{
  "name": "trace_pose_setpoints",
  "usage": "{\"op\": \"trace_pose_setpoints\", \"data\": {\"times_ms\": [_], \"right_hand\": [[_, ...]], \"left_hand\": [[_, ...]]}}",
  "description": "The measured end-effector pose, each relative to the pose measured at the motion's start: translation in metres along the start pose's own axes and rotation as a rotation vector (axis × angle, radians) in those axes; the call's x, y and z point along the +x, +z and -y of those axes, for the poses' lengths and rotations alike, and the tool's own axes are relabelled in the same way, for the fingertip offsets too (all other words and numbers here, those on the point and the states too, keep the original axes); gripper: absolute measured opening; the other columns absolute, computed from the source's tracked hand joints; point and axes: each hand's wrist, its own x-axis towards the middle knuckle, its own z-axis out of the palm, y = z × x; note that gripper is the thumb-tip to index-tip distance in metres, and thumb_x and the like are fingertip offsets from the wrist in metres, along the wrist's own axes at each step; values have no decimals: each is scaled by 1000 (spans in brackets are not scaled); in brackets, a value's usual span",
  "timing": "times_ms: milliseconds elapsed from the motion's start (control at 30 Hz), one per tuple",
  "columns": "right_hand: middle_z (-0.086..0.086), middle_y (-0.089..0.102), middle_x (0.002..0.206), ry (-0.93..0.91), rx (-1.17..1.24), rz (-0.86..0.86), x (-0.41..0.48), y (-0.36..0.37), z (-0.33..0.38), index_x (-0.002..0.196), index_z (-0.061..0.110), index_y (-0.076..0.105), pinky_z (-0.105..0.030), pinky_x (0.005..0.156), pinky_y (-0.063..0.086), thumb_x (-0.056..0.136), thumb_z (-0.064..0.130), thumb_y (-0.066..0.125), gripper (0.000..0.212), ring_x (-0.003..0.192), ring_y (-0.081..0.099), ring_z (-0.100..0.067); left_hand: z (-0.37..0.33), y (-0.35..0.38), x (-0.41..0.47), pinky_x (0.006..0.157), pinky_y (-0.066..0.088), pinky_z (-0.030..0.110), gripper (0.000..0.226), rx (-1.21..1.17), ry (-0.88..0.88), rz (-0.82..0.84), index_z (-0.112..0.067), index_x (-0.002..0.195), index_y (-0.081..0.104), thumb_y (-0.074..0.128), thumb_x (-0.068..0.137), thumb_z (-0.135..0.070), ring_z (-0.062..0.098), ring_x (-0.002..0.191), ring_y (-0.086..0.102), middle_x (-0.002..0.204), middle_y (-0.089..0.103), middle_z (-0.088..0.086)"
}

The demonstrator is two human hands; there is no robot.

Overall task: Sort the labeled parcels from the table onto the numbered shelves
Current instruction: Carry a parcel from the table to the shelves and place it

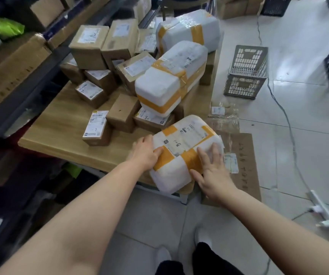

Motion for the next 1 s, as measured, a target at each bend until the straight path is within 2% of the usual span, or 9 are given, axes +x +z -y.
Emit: {"op": "trace_pose_setpoints", "data": {"times_ms": [100, 133, 200, 300, 500, 633, 800, 900, 1000], "right_hand": [[-3, -18, 158, 62, 158, -19, 10, -7, -1, 150, 37, 9, -48, 115, 27, 94, 47, 49, 69, 147, 10, -33], [-5, -16, 159, 93, 215, -12, 11, -8, 0, 150, 39, 9, -47, 113, 28, 95, 46, 49, 69, 145, 18, -34], [-8, -12, 159, 150, 322, 25, 10, -8, 5, 150, 40, 7, -45, 111, 29, 95, 45, 50, 71, 142, 27, -34], [-7, -17, 159, 192, 420, 60, 7, -1, 14, 150, 43, -3, -45, 112, 29, 90, 49, 57, 85, 143, 24, -33], [-1, -29, 157, 225, 627, 5, 5, 12, 18, 148, 48, -6, -44, 117, 16, 92, 35, 61, 88, 148, 3, -28], [1, -28, 157, 237, 676, -27, 6, 16, 20, 148, 49, -3, -44, 117, 16, 92, 32, 61, 87, 148, 4, -27], [2, -17, 160, 239, 649, -67, 3, 20, 19, 147, 51, 3, -46, 115, 20, 91, 32, 61, 83, 147, 10, -27], [3, 0, 159, 204, 602, -54, -5, 20, 10, 146, 54, 10, -52, 115, 26, 83, 44, 69, 86, 144, 19, -27], [2, 17, 152, 144, 603, -49, -23, 21, -1, 146, 51, 17, -53, 113, 31, 81, 45, 71, 84, 140, 27, -24]], "left_hand": [[5, -2, 4, 85, 47, 39, 49, 46, -35, -25, -16, 113, 53, 43, 93, -60, 28, 105, 57, 117, 61, 9], [8, -1, 3, 82, 48, 38, 50, 48, -29, -12, -17, 112, 53, 44, 92, -62, 27, 102, 58, 115, 62, 7], [13, 2, 3, 89, 47, 39, 55, -30, 0, 47, -18, 127, 49, 48, 91, -60, 28, 112, 57, 126, 59, 7], [15, 7, 3, 105, 39, 41, 66, -252, 26, 196, -24, 152, 27, 50, 96, -50, 30, 130, 47, 147, 46, 7], [22, 19, 12, 108, 33, 37, 68, -450, 49, 311, -29, 157, 11, 45, 100, -44, 29, 136, 40, 154, 37, 6], [25, 23, 19, 108, 33, 39, 68, -551, 44, 334, -30, 156, 10, 46, 100, -43, 29, 135, 40, 154, 36, 5], [27, 37, 2, 110, 35, 42, 67, -658, 18, 301, -34, 155, 11, 47, 100, -42, 29, 134, 41, 153, 35, 5], [34, 50, -24, 113, 34, 45, 75, -688, -10, 268, -38, 154, 10, 51, 92, -52, 28, 135, 41, 154, 35, 4], [37, 64, -60, 111, 36, 48, 81, -665, -29, 229, -44, 152, 10, 51, 84, -61, 27, 133, 44, 152, 39, 1]]}}
